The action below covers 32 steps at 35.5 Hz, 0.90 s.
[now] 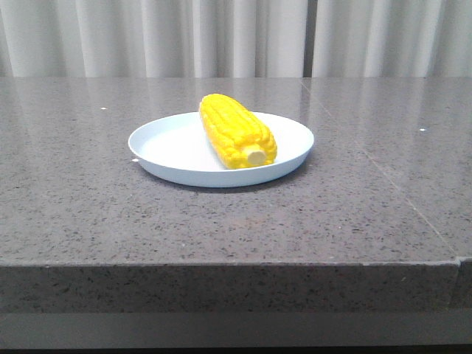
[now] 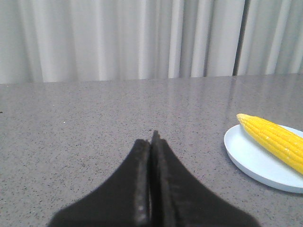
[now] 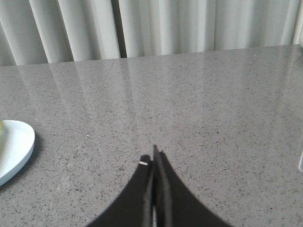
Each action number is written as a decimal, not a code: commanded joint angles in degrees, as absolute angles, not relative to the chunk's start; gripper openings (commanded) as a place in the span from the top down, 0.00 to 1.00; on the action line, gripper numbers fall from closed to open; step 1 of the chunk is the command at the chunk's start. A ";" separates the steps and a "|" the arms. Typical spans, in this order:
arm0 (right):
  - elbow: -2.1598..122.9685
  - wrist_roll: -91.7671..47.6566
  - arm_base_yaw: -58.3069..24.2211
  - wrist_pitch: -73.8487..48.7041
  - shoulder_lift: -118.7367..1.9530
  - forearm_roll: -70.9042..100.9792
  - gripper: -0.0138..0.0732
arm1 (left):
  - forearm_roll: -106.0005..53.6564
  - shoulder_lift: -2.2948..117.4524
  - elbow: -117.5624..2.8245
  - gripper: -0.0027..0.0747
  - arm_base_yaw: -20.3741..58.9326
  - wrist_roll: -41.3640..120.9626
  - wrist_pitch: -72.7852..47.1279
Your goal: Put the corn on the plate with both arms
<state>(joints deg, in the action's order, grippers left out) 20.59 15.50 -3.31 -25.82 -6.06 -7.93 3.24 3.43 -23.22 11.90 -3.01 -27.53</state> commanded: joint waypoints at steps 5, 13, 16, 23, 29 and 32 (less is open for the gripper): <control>21.90 14.78 -2.91 -20.50 -6.81 -9.21 0.91 | 3.17 4.15 -24.56 0.99 11.85 -3.39 -22.50; 21.90 14.78 -2.91 -20.50 -6.81 -9.21 0.91 | 3.17 4.15 -24.56 0.99 11.85 -3.39 -22.50; 21.90 14.78 -2.91 -20.50 -6.81 -9.21 0.91 | 3.17 4.15 -24.56 0.99 11.85 -3.39 -22.50; 21.90 14.78 -2.91 -20.50 -6.81 -9.21 0.91 | 4.00 4.15 -24.56 0.99 11.85 -3.39 -22.50; 21.90 14.78 -2.91 -20.50 -6.81 -9.21 0.91 | 3.62 3.88 -23.58 0.99 11.70 -3.39 -22.37; 21.90 14.78 -2.91 -20.50 -6.81 -9.21 0.91 | 3.62 2.82 -21.41 0.99 10.05 -3.39 -21.73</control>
